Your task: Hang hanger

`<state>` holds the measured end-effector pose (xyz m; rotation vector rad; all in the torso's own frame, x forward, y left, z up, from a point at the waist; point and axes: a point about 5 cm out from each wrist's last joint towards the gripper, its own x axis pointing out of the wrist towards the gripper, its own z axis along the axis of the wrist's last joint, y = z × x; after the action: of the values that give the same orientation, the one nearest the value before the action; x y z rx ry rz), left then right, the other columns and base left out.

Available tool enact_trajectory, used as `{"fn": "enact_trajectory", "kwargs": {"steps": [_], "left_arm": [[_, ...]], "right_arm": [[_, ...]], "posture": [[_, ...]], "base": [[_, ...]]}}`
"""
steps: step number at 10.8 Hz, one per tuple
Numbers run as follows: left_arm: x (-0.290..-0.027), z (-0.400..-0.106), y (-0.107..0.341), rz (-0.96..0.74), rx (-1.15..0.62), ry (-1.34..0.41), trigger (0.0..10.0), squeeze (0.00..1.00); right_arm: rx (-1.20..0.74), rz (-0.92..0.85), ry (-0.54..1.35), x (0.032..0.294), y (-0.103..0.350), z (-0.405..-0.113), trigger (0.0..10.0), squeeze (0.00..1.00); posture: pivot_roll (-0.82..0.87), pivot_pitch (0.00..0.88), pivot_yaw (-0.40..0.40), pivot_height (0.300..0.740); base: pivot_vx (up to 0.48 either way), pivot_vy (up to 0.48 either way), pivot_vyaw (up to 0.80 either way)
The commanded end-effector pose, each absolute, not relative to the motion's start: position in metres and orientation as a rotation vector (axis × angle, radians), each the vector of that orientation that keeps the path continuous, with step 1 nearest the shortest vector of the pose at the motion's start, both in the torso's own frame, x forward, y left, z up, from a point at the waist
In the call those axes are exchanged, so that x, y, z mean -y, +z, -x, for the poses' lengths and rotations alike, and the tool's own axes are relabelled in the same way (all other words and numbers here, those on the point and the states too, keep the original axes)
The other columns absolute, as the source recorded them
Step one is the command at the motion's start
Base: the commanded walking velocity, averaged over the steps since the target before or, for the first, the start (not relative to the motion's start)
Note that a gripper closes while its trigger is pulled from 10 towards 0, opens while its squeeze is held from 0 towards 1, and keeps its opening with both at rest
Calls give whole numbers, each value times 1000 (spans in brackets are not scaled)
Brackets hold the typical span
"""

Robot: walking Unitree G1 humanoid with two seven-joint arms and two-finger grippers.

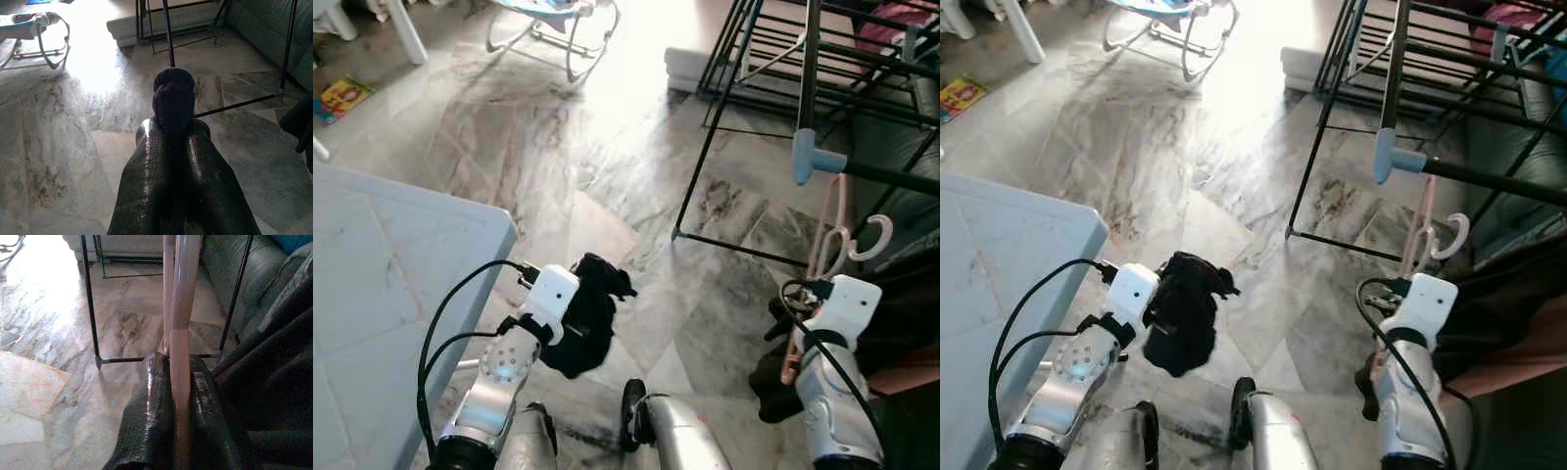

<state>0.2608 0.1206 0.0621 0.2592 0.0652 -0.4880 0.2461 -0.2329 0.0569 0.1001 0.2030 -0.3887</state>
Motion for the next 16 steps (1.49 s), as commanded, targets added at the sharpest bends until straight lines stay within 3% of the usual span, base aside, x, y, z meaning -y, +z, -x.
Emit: {"fn": "enact_trajectory", "kwargs": {"steps": [1, 13, 16], "left_arm": [[-119, -260, 67, -256, -34, -486, 10000, 0], [-129, -269, 71, -283, -12, -435, 10000, 0], [-164, -280, 68, -332, -38, -340, 10000, 0]], "right_arm": [[-231, -106, -400, 234, 52, -244, 10000, 0], [-227, -126, -345, 226, 51, -260, 10000, 0], [-234, -131, -260, 212, 49, -279, 10000, 0]], "posture": [[-32, 232, -91, 740], [-5, 196, -92, 740], [27, 146, -81, 740]], "base": [[-244, 0, 0], [-162, 0, 0], [-275, -80, 0]]}}
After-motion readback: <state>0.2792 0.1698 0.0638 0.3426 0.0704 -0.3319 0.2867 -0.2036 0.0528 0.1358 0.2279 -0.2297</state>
